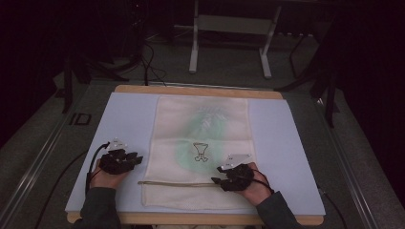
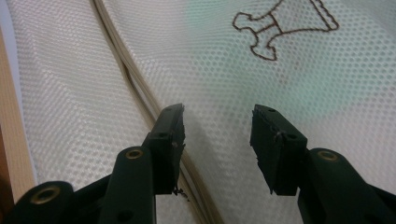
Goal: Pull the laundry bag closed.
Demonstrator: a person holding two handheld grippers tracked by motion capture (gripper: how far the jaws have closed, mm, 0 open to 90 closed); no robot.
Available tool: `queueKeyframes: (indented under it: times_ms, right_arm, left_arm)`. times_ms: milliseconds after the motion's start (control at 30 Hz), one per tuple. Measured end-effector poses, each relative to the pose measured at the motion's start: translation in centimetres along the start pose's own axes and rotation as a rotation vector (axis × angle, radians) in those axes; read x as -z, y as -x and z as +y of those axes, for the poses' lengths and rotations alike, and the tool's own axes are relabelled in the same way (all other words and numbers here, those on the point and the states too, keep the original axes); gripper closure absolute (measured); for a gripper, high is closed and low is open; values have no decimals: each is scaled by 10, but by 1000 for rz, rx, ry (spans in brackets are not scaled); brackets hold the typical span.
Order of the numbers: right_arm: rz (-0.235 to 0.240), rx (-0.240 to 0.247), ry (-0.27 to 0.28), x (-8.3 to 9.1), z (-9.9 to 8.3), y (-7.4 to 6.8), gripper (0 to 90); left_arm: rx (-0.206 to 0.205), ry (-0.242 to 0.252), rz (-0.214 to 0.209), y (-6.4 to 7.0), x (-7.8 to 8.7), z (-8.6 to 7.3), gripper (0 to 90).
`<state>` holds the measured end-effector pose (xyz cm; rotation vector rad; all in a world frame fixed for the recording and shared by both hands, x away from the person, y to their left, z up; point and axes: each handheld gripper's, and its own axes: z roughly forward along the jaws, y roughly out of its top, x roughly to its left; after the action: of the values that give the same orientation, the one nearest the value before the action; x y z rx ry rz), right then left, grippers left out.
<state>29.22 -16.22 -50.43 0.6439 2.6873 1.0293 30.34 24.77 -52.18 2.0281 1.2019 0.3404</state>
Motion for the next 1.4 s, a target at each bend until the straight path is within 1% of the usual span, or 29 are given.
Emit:
queueKeyframes:
  times_ms: [567,600,900,1133,1400]
  right_arm:
    - [36,55,2,-13,19,-13,542]
    - [38,49,-1,-13,20,-14,543]
    - [48,70,6,-17,26,-18,545]
    - [62,92,7,-22,33,-23,573]
    - [80,114,14,-28,42,-30,575]
  left_arm:
    - [-1,-4,-15,1,-1,0,662]
    - [-1,-4,-17,1,-1,0,662]
    - [-2,-6,-17,0,-1,0,662]
    - [-4,-7,-17,1,-1,0,659]
    - [-4,-8,-17,1,-1,0,657]
